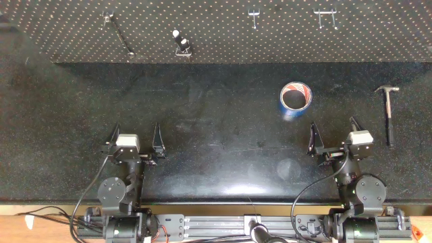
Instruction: Place Tools Onto Pegboard
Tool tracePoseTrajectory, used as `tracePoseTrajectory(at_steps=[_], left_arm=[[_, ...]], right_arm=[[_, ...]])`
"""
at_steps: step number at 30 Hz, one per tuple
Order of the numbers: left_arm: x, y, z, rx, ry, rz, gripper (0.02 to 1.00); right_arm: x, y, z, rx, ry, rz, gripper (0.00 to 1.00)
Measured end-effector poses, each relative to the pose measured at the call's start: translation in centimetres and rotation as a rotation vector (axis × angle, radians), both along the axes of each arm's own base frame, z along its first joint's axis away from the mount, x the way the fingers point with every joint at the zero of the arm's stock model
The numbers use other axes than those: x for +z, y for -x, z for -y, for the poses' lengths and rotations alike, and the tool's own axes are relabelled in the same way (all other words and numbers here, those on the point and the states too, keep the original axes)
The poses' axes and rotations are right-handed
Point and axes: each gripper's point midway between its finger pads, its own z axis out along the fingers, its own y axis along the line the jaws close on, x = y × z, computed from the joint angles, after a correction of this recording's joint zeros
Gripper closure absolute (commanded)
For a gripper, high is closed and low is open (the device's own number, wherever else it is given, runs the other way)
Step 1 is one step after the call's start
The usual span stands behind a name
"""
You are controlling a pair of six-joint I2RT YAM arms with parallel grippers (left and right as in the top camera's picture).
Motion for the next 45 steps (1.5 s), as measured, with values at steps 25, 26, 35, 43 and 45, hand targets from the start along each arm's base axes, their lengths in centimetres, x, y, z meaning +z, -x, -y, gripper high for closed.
tracePoseTrajectory(at_steps=[25, 26, 35, 43, 45], left_arm=[[0.0, 0.0, 0.0, 0.0, 0.0, 0.0, 0.023], [0.0, 0.0, 0.0, 0.0, 0.0, 0.001, 0.023], [0.1, 0.0, 0.0, 0.0, -0.001, 0.003, 0.023], [0.1, 0.0, 0.0, 0.0, -0.001, 0.005, 0.023], [0.1, 0.0, 0.0, 0.0, -0.001, 0.005, 0.023]], right_arm=[[0.9, -4.5, -4.2, 0.121, -0.199, -0.382, 0.027], [1.1, -5.6, -5.5, 0.153, -0.193, -0.437, 0.025], [-4.6, -9.9, -10.2, 0.212, -0.085, -0.901, 0.025], [-7.6, -11.4, -9.2, 0.132, 0.02, -1.13, 0.027], [-8.7, -11.5, -9.1, 0.122, 0.03, -1.16, 0.025]])
